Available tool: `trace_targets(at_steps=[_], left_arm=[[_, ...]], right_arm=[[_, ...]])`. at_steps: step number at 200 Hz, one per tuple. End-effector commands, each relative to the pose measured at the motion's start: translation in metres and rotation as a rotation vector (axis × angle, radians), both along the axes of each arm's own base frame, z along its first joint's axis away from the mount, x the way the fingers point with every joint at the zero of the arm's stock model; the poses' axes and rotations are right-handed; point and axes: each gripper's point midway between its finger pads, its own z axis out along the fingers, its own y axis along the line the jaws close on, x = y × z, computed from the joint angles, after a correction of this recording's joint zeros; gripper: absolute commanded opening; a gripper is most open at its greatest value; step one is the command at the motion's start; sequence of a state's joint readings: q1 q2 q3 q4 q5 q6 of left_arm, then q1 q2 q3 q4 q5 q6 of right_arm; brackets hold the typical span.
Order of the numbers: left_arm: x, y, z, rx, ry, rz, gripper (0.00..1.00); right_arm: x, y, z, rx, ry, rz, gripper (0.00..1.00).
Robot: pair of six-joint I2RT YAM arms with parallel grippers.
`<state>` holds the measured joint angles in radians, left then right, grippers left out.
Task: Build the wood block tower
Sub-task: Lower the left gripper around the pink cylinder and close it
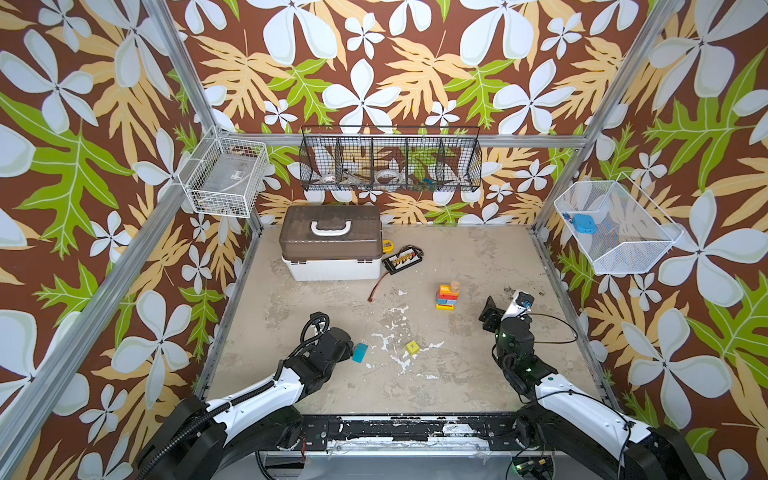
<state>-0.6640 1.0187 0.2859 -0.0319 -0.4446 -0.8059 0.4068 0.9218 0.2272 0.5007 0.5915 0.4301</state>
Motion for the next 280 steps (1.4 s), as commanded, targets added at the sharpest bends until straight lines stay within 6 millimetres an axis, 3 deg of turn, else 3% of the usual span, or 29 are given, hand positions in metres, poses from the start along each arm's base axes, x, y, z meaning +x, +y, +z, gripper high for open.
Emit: trace_targets(at_steps=[1, 99, 223, 280], left_arm=[[0.008, 0.001, 0.011, 0.001, -0.051, 0.020, 0.63], [0.009, -0.010, -0.002, 0.046, 0.014, -0.020, 0.46], [0.010, -0.011, -0.014, 0.117, 0.073, -0.017, 0.44], [0.011, -0.013, -0.018, 0.169, 0.097, -0.013, 0.39]], right_arm=[[0.003, 0.000, 0.003, 0.002, -0.004, -0.011, 0.79], [0.003, 0.000, 0.003, 0.000, -0.005, -0.005, 0.81], [0.002, 0.001, 0.003, 0.004, -0.011, 0.001, 0.81], [0.001, 0.001, 0.003, 0.006, -0.015, 0.004, 0.82]])
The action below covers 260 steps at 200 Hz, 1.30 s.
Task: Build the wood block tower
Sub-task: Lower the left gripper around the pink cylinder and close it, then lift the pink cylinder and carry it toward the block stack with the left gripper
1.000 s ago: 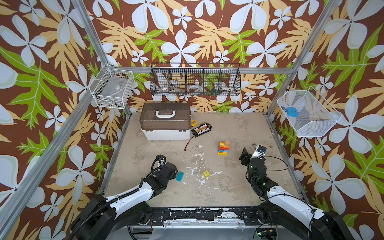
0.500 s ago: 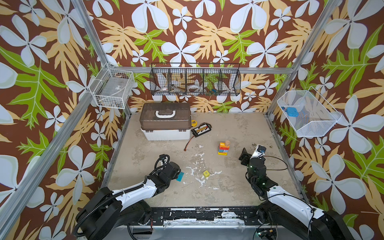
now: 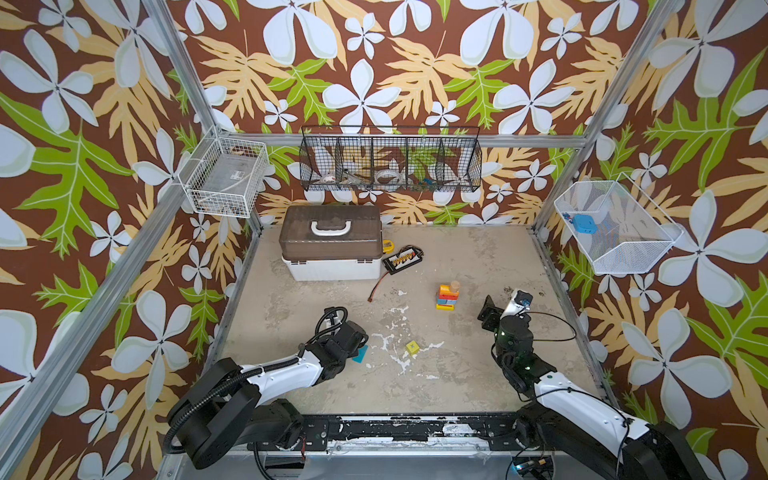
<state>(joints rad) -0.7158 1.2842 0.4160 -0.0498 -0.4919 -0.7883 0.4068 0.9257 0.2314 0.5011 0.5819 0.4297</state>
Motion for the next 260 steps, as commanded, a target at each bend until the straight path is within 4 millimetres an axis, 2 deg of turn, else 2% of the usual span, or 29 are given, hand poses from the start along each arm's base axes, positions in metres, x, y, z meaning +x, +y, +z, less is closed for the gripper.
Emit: trace_targets(at_steps=[1, 32, 72, 92, 115, 174, 213, 235, 260], left_arm=[[0.000, 0.005, 0.000, 0.030, 0.000, 0.022, 0.39], [0.000, 0.003, -0.001, 0.032, 0.004, 0.013, 0.29], [0.002, -0.002, 0.005, 0.018, -0.006, -0.016, 0.24], [0.005, -0.008, 0.013, 0.005, -0.024, -0.044, 0.22], [0.018, -0.023, 0.034, -0.014, -0.070, -0.098, 0.16], [0.067, -0.085, 0.112, -0.047, -0.228, -0.297, 0.13], [0.088, -0.144, 0.153, -0.128, -0.321, -0.516, 0.12], [0.097, -0.178, 0.165, -0.142, -0.348, -0.665, 0.11], [0.107, -0.209, 0.168, -0.123, -0.362, -0.813, 0.08]], right_arm=[[0.000, -0.001, 0.003, 0.003, -0.015, -0.004, 0.82], [0.000, -0.001, 0.002, 0.003, -0.012, -0.005, 0.81], [-0.001, -0.001, 0.003, 0.005, -0.019, -0.004, 0.81], [0.000, -0.001, 0.003, 0.006, -0.018, -0.002, 0.81], [-0.001, 0.000, 0.003, 0.009, -0.020, 0.006, 0.81], [-0.003, 0.002, 0.004, 0.016, -0.029, 0.020, 0.81], [-0.004, 0.003, 0.004, 0.017, -0.032, 0.026, 0.81], [-0.004, 0.003, 0.004, 0.018, -0.034, 0.030, 0.81], [-0.004, 0.004, 0.004, 0.017, -0.036, 0.036, 0.81]])
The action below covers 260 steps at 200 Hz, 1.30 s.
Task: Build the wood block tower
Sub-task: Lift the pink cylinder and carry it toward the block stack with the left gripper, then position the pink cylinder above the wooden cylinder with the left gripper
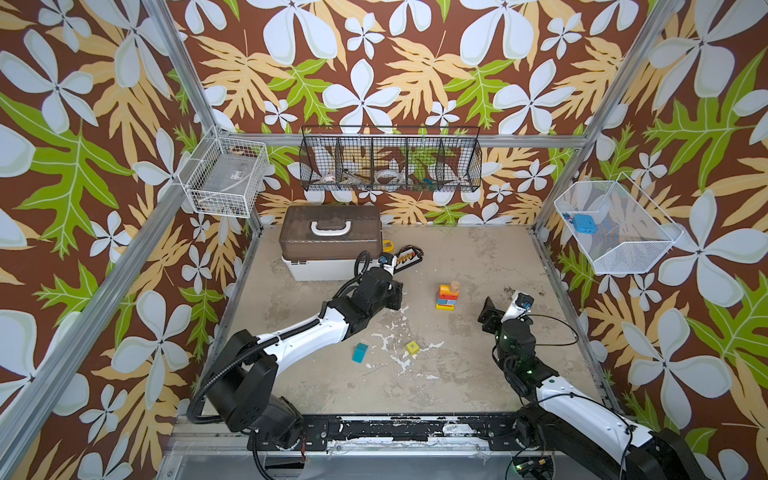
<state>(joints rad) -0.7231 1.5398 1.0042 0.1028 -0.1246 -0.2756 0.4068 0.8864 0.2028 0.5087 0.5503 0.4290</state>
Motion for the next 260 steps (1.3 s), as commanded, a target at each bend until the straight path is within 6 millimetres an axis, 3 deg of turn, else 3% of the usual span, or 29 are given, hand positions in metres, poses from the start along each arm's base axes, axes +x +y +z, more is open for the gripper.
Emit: trace_targets(at_steps=[1, 28, 65, 129, 260], left_arm=[[0.002, -0.035, 0.013, 0.015, -0.071, -0.205, 0.08], [0.009, -0.056, 0.012, 0.054, -0.098, -0.329, 0.04], [0.019, -0.065, 0.013, 0.068, -0.103, -0.437, 0.05], [0.003, -0.084, 0.012, 0.096, -0.128, -0.643, 0.05], [0.026, -0.115, -0.017, 0.145, -0.004, -0.745, 0.05]], right_arm=[[0.001, 0.001, 0.005, 0.003, -0.023, 0.005, 0.81], [0.000, 0.001, 0.005, 0.003, -0.028, 0.004, 0.81], [0.001, 0.001, 0.006, 0.004, -0.031, 0.007, 0.81], [0.001, 0.002, 0.005, 0.003, -0.027, 0.013, 0.81], [0.006, 0.004, 0.002, -0.007, -0.001, 0.016, 0.82]])
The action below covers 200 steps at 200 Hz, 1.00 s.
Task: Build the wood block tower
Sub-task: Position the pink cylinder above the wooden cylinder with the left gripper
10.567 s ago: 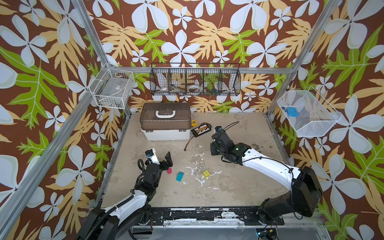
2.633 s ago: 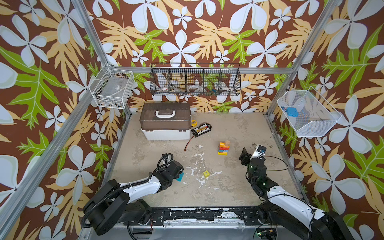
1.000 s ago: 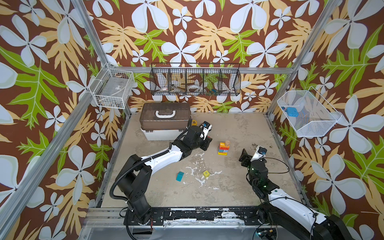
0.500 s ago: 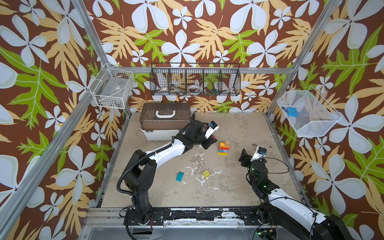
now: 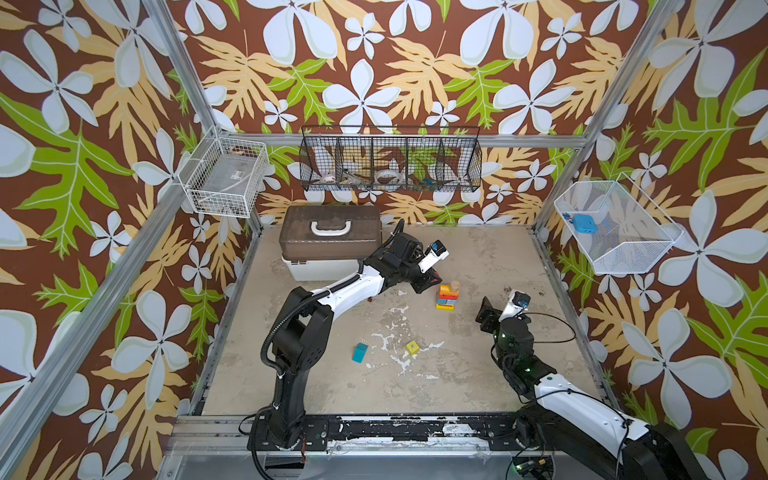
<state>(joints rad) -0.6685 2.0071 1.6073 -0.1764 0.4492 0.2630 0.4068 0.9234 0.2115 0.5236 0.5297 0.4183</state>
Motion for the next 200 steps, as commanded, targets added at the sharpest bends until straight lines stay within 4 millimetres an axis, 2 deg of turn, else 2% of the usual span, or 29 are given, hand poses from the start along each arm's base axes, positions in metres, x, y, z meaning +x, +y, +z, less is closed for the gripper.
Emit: trace_targets(at_steps=[1, 94, 200], left_arm=[[-0.005, -0.001, -0.007, 0.028, 0.044, -0.034, 0.05], [-0.007, -0.015, -0.025, 0.078, 0.085, -0.088, 0.05], [-0.005, -0.030, -0.034, 0.144, 0.056, -0.104, 0.05]], right_arm=[[0.002, -0.001, 0.006, 0.003, -0.018, -0.007, 0.82], [0.003, 0.000, 0.005, 0.001, -0.014, -0.008, 0.82], [0.003, 0.000, 0.005, 0.001, -0.012, -0.005, 0.82]])
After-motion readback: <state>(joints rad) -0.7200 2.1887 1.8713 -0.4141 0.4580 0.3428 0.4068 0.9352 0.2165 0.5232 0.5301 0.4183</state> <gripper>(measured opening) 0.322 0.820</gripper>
